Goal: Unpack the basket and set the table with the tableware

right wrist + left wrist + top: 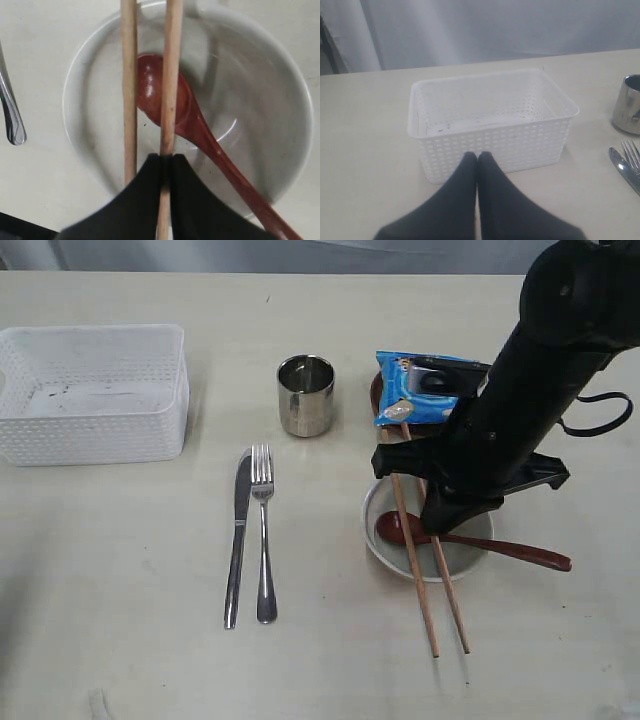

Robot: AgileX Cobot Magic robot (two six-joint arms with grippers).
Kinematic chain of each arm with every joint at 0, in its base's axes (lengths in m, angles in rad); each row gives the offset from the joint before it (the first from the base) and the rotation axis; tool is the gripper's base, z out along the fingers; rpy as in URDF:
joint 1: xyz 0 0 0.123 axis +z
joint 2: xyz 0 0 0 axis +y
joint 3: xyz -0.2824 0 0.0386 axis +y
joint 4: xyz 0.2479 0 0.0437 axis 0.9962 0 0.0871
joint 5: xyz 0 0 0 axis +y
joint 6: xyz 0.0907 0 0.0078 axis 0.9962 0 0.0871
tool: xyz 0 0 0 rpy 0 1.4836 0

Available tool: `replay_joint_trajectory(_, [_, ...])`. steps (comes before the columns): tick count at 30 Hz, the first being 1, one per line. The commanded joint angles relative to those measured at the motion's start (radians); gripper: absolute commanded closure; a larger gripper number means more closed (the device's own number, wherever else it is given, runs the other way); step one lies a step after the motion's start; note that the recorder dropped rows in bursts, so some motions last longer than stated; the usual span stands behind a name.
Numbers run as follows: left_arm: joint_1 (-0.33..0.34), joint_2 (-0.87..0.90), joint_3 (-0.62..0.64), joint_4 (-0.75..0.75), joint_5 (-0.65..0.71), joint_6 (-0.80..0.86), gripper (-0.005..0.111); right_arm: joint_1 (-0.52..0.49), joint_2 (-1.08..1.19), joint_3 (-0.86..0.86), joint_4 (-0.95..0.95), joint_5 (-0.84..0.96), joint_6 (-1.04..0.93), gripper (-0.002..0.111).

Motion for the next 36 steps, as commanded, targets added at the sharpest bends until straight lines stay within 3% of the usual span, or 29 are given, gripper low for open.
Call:
replay_joint_trajectory(1, [0.003,-0.005,0.003,-0.003,-0.007,0.002,0.107,0.0,0.001,0.003,-0.001,-0.004,-0.017,0.109])
replay_joint_trajectory(16, [0.003,-0.005,0.003,-0.003,-0.007,0.002,0.107,0.0,0.001,0.003,-0.001,-0.026,-0.017,0.108])
replay_joint_trajectory(19, [0.003,-0.005,0.003,-0.003,-0.007,0.002,0.107,0.0,0.001,0.003,-0.001,-0.025,-0.017,0.099])
replay_joint_trajectory(24, [0.003,-0.005,0.003,-0.003,-0.007,0.002,0.107,0.0,0.001,0.003,-0.001,-0.02,-0.017,0.069])
replay_joint_trajectory(33, [0.003,-0.005,0.003,-0.003,-0.007,0.002,0.107,-0.002,-0.003,-0.051,-0.007,0.022,-0.019,0.069])
replay_joint_trajectory(35, [0.003,-0.005,0.003,-0.003,-0.007,0.002,0.107,0.004,-0.003,-0.078,-0.003,0.042,-0.036,0.067])
replay_joint_trajectory(36, [0.003,-0.005,0.003,-0.003,-0.007,0.002,0.107,0.021,-0.003,-0.089,-0.002,0.057,-0.038,0.06])
